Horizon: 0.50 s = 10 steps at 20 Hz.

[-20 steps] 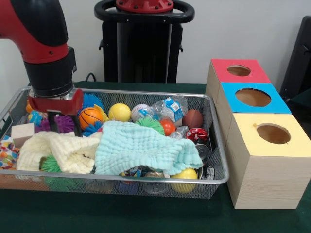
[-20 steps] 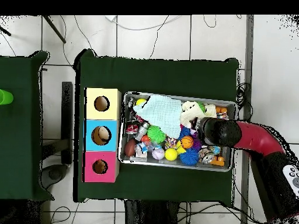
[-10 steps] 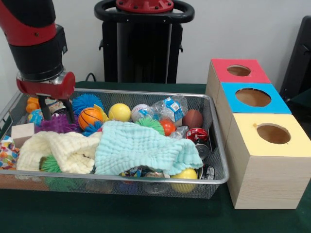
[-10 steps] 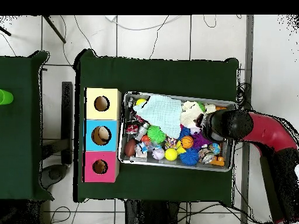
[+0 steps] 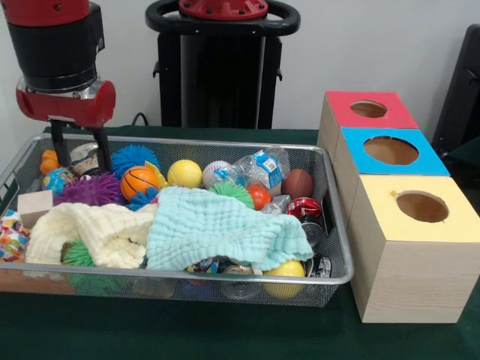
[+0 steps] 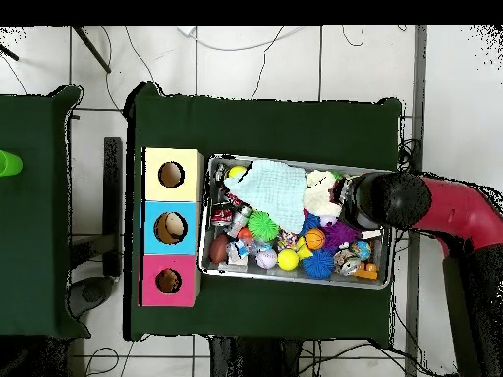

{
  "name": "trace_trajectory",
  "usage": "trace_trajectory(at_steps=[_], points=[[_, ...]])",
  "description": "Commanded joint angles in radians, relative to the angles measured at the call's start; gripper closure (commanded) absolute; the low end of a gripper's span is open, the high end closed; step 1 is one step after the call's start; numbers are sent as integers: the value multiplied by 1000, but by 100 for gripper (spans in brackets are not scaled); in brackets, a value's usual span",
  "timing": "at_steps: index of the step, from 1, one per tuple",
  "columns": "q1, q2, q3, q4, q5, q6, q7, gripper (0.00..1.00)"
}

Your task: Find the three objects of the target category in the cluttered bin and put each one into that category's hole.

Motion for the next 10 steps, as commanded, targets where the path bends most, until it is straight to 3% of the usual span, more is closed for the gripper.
trace_trajectory(at_steps=[1, 10], points=[[14, 49, 41, -84, 18, 154, -181, 0], [8, 194, 38, -170, -37, 31, -212, 0]])
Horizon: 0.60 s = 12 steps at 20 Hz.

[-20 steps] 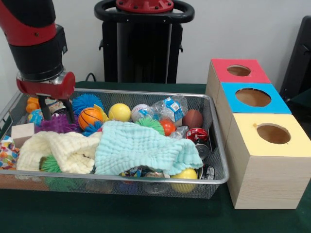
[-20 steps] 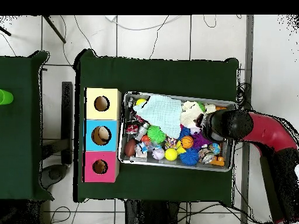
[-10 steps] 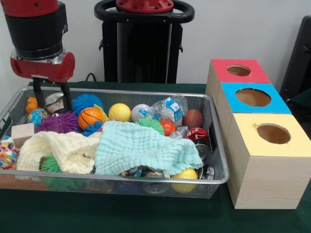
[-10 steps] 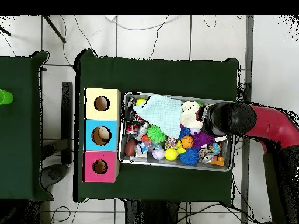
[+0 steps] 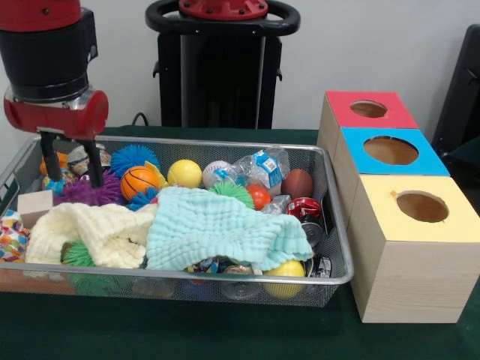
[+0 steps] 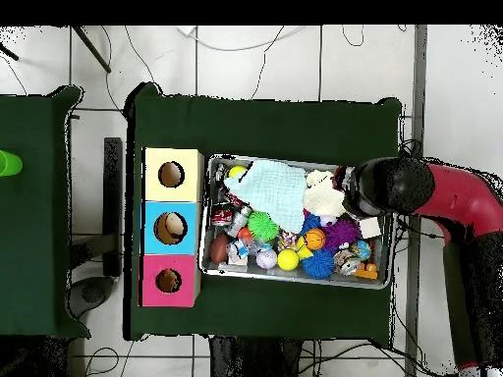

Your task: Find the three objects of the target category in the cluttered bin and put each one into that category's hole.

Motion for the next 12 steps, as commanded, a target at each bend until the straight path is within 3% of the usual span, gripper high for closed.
trace_trajectory(at_steps=[1, 7, 12], points=[[-14, 155, 39, -83, -45, 2, -222, 0], [-42, 245, 72, -163, -61, -4, -323, 0], [-39, 266, 78, -201, -64, 12, -342, 0]])
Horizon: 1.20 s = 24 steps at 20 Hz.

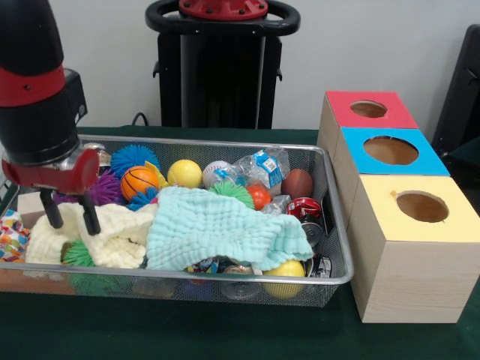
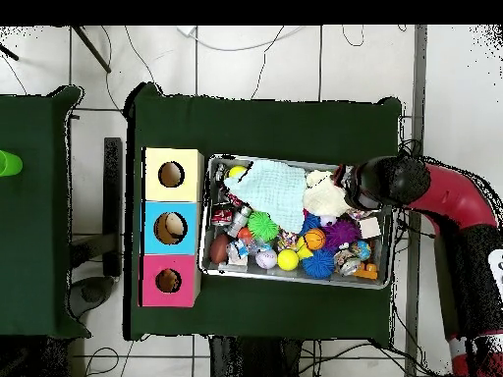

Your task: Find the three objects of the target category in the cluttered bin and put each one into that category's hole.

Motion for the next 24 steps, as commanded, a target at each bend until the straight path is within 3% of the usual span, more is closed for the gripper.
trace_trajectory(at_steps=[1, 9, 16, 20, 24], points=[[-15, 96, 70, -92, -56, 18, -330, 0], [-24, 125, 89, -159, -44, 78, -383, 0], [-87, 158, 126, -220, -35, 152, -521, 0], [-111, 144, 125, -208, -52, 134, -552, 0], [-142, 123, 106, -102, -82, 0, -530, 0]])
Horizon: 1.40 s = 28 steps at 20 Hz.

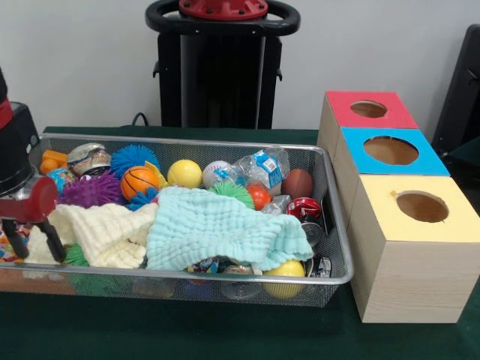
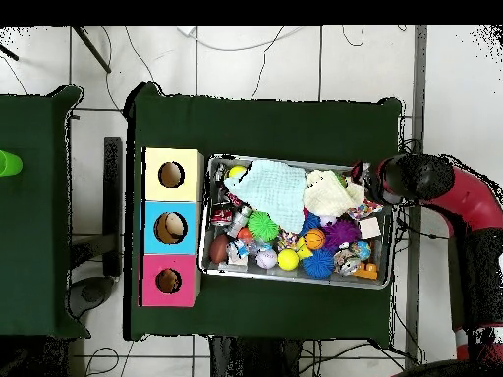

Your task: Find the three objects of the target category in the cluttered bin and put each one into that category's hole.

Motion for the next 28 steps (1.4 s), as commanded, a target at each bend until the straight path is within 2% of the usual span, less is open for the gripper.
trace_trajectory(at_steps=[1, 6, 9, 14, 23, 28], points=[[-59, -12, 23, 80, -80, -103, -302, 0], [-115, -32, 24, 241, -130, -268, -263, 0], [-127, -39, 19, 289, -162, -322, -238, 0], [-116, -41, -3, 326, -218, -403, -183, 0], [-65, -85, -46, 363, -259, -450, -88, 0], [-93, -77, -21, 389, -251, -458, -99, 0]])
